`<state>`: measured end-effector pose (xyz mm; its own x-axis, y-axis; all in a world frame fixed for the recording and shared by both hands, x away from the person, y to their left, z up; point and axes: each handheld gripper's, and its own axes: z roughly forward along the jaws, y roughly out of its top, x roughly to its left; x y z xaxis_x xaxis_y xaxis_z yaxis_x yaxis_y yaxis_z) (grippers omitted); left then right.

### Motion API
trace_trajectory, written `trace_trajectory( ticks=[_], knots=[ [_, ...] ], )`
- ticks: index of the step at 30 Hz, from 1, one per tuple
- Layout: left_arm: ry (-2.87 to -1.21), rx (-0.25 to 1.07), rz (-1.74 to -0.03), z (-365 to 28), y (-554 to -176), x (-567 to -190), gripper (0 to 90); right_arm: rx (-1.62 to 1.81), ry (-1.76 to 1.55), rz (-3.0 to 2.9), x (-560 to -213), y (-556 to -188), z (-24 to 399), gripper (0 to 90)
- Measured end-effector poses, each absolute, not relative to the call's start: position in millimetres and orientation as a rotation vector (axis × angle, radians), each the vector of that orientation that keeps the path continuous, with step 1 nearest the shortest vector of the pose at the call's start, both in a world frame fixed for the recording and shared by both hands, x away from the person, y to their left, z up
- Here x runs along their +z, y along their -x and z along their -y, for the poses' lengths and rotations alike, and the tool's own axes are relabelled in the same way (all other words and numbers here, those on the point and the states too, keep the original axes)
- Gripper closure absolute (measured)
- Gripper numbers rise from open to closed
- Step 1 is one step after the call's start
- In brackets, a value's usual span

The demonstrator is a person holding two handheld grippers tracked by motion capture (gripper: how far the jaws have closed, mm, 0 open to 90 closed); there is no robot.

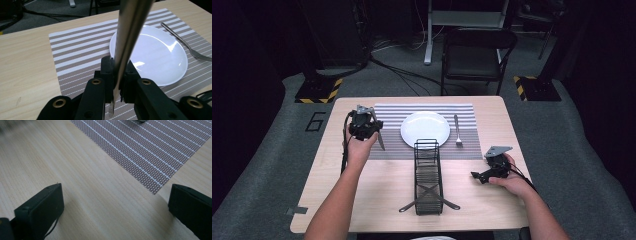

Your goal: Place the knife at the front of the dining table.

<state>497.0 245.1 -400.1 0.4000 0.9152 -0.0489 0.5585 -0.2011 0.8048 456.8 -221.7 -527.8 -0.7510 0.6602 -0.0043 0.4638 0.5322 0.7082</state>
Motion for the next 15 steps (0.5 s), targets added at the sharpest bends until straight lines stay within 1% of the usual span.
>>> trace_trajectory(
  ticks=[1,5,12,15],
  knots=[
    [-1.902,0.577,-1.268,-245.4,-498.3,-401.1,82.7,1.036,-0.941,-2.502,-527.8,-456.8,221.6,0.0],
    [-1.89,0.586,-1.267,-244.0,-502.6,-404.5,82.7,1.036,-0.942,-2.501,-527.8,-456.8,221.6,0.0],
    [-1.831,0.574,-1.284,-246.8,-511.3,-409.0,82.7,1.036,-0.942,-2.501,-527.8,-456.8,221.6,0.0],
    [-1.832,0.567,-1.292,-246.8,-515.9,-409.4,82.7,1.036,-0.942,-2.501,-527.8,-456.8,221.6,0.0]
  ],
)
